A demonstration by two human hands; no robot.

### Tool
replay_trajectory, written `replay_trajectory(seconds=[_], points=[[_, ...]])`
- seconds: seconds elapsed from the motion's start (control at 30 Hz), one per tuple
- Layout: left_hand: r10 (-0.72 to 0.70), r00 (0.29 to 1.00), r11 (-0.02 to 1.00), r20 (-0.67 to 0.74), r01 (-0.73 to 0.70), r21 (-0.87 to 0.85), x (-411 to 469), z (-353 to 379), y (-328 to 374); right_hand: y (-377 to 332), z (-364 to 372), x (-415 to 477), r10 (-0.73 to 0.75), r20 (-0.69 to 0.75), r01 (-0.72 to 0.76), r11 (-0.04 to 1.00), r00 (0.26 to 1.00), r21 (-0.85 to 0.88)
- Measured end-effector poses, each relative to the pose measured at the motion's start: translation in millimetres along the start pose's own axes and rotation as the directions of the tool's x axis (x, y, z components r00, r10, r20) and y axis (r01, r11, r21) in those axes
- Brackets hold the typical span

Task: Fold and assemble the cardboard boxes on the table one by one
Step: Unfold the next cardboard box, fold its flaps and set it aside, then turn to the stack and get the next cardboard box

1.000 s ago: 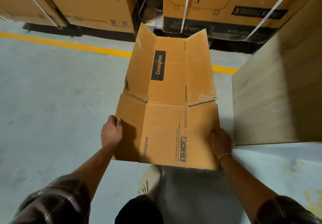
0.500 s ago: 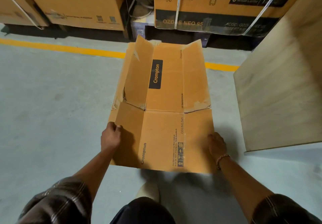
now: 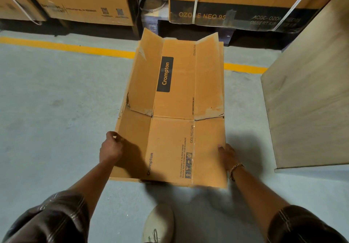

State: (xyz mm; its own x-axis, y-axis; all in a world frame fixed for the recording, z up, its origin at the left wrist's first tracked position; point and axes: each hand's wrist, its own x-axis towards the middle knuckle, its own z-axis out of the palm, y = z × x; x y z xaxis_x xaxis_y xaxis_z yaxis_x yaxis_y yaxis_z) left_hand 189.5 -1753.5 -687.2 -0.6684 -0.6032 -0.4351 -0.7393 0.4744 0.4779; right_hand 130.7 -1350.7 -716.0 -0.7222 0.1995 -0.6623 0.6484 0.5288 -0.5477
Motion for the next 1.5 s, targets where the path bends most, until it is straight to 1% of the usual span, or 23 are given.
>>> replay_trajectory(seconds=[0.07,0.1,0.13,0.17,0.2,0.27,0.3,0.37,0.4,0.47,0.6,0.7,0.77,0.83,0.93,0.97,1.03,1.1,1.13,1.2,1.27,1.4,1.5], points=[[0.041,0.999,0.999,0.029,-0.042,0.017,3,5,-7,0,2,4,0.039,0.033,-0.039,0.999,0.999,0.008],[0.064,0.997,0.997,0.034,-0.065,0.049,2,7,-9,-1,3,0,0.037,0.032,-0.036,0.999,0.999,-0.033],[0.103,0.994,0.988,0.031,-0.106,0.113,-2,8,-8,-4,4,-5,0.006,0.023,-0.003,0.992,1.0,-0.126],[0.173,0.984,0.965,0.028,-0.176,0.195,-7,9,-5,-6,4,-12,-0.075,0.015,0.077,0.964,0.997,-0.254],[0.262,0.964,0.924,0.04,-0.263,0.279,-13,9,0,-12,5,-19,-0.183,0.009,0.173,0.912,0.983,-0.371],[0.418,0.902,0.811,0.109,-0.425,0.403,-25,5,19,-29,2,-35,-0.371,0.021,0.33,0.796,0.928,-0.507],[0.474,0.868,0.754,0.147,-0.487,0.442,-31,2,32,-39,2,-41,-0.441,0.033,0.379,0.73,0.897,-0.569],[0.554,0.808,0.663,0.2,-0.573,0.482,-48,-7,59,-63,-3,-55,-0.512,0.077,0.424,0.608,0.856,-0.671],[0.581,0.787,0.637,0.208,-0.599,0.485,-58,-14,74,-74,-6,-63,-0.524,0.103,0.439,0.572,0.846,-0.693],[0.624,0.756,0.598,0.2,-0.626,0.501,-80,-34,99,-101,-15,-85,-0.523,0.128,0.447,0.547,0.843,-0.708],[0.659,0.732,0.556,0.175,-0.63,0.542,-121,-88,140,-155,-49,-141,-0.573,0.123,0.471,0.513,0.811,-0.718],[0.688,0.71,0.542,0.154,-0.643,0.542,-154,-138,173,-196,-85,-186,-0.598,0.124,0.484,0.49,0.792,-0.725],[0.69,0.713,0.576,0.128,-0.647,0.5,-180,-175,198,-225,-110,-219,-0.616,0.11,0.5,0.507,0.78,-0.702],[0.691,0.716,0.624,0.101,-0.661,0.416,-209,-213,225,-252,-136,-255,-0.628,0.108,0.529,0.537,0.771,-0.657],[0.707,0.704,0.656,0.063,-0.687,0.313,-254,-270,266,-292,-178,-316,-0.671,0.094,0.584,0.559,0.736,-0.588],[0.708,0.704,0.666,0.053,-0.692,0.279,-269,-289,279,-304,-194,-338,-0.671,0.085,0.595,0.583,0.737,-0.553],[0.708,0.705,0.687,0.036,-0.699,0.198,-301,-326,306,-326,-226,-382,-0.626,0.074,0.595,0.688,0.776,-0.416],[0.708,0.706,0.7,0.021,-0.705,0.111,-333,-363,334,-345,-261,-423,-0.566,0.062,0.565,0.8,0.822,-0.2],[0.708,0.706,0.703,0.015,-0.707,0.074,-349,-382,347,-353,-279,-443,-0.542,0.043,0.544,0.834,0.839,-0.098],[0.717,0.698,0.697,0.003,-0.717,0.007,-375,-415,375,-367,-318,-480,-0.521,-0.01,0.521,0.852,0.853,0.052],[0.723,0.691,0.69,0.001,-0.722,-0.055,-395,-443,401,-378,-356,-513,-0.495,-0.069,0.5,0.855,0.866,0.135],[0.753,0.658,0.652,0.022,-0.741,-0.162,-425,-482,456,-390,-430,-560,-0.438,-0.196,0.469,0.869,0.877,0.159],[0.813,0.576,0.58,0.082,-0.789,-0.205,-443,-486,501,-381,-478,-578,-0.395,-0.289,0.453,0.876,0.872,0.169]])
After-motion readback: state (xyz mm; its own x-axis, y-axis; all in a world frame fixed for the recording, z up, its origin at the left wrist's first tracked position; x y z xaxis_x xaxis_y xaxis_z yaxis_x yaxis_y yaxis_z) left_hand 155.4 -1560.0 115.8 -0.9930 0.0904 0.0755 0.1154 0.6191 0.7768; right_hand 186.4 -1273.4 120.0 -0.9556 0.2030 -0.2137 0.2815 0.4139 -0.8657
